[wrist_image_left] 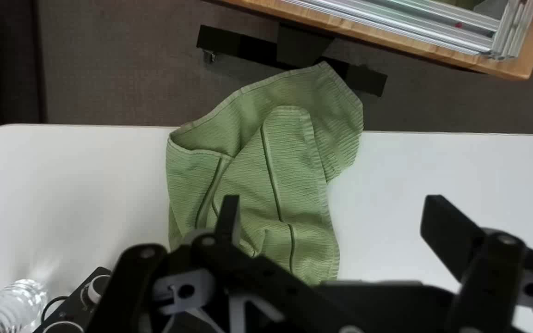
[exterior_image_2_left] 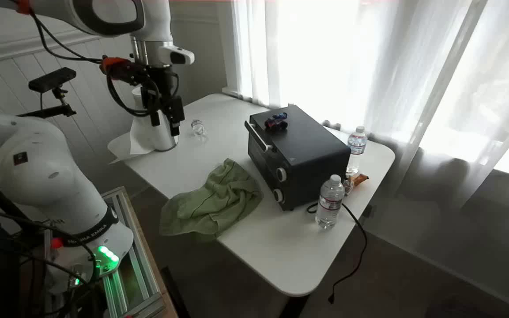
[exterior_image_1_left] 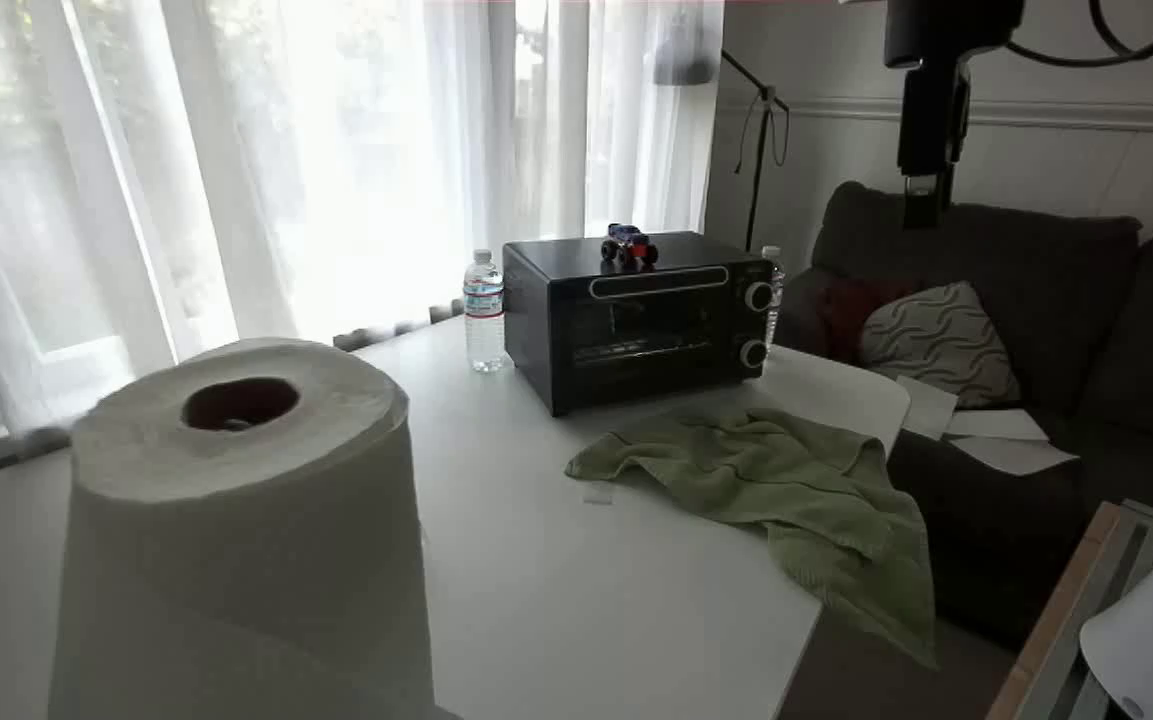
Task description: Use the green towel to push the sweet
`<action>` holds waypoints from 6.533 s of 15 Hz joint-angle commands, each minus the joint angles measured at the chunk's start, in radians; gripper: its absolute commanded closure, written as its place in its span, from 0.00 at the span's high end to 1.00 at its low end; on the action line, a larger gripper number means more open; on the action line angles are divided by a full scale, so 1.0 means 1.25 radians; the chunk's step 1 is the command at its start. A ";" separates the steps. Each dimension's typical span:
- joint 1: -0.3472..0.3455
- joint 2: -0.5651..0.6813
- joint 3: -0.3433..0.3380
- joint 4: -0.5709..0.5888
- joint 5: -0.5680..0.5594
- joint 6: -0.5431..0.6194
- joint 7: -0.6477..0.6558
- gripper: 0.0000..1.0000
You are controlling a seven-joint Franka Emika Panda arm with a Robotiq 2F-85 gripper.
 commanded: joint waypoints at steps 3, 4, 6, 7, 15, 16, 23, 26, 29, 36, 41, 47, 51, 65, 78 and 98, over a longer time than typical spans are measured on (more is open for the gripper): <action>0.006 0.000 -0.005 0.001 -0.003 -0.001 0.004 1.00; 0.006 0.000 -0.005 0.001 -0.003 -0.001 0.004 1.00; 0.006 0.000 -0.005 0.001 -0.003 -0.001 0.004 1.00; 0.006 0.000 -0.005 0.001 -0.003 -0.001 0.004 1.00; 0.006 0.000 -0.005 0.001 -0.003 -0.001 0.004 1.00; 0.006 0.000 -0.005 0.001 -0.003 -0.001 0.004 1.00; 0.006 0.000 -0.005 0.001 -0.003 -0.001 0.004 1.00; 0.006 0.000 -0.005 0.001 -0.003 -0.001 0.004 1.00; 0.002 -0.001 -0.004 -0.010 -0.008 0.009 0.008 1.00; -0.007 -0.010 -0.016 -0.055 -0.015 0.028 0.002 1.00; -0.030 0.032 -0.046 -0.042 -0.027 0.031 -0.014 1.00; -0.056 0.147 -0.084 -0.042 -0.025 0.136 -0.015 1.00; -0.078 0.293 -0.064 -0.045 -0.031 0.304 0.051 1.00; -0.074 0.630 -0.048 -0.047 -0.053 0.563 0.165 1.00; -0.043 0.744 -0.037 -0.045 -0.034 0.643 0.303 1.00; -0.020 0.721 -0.032 -0.047 -0.028 0.710 0.304 0.01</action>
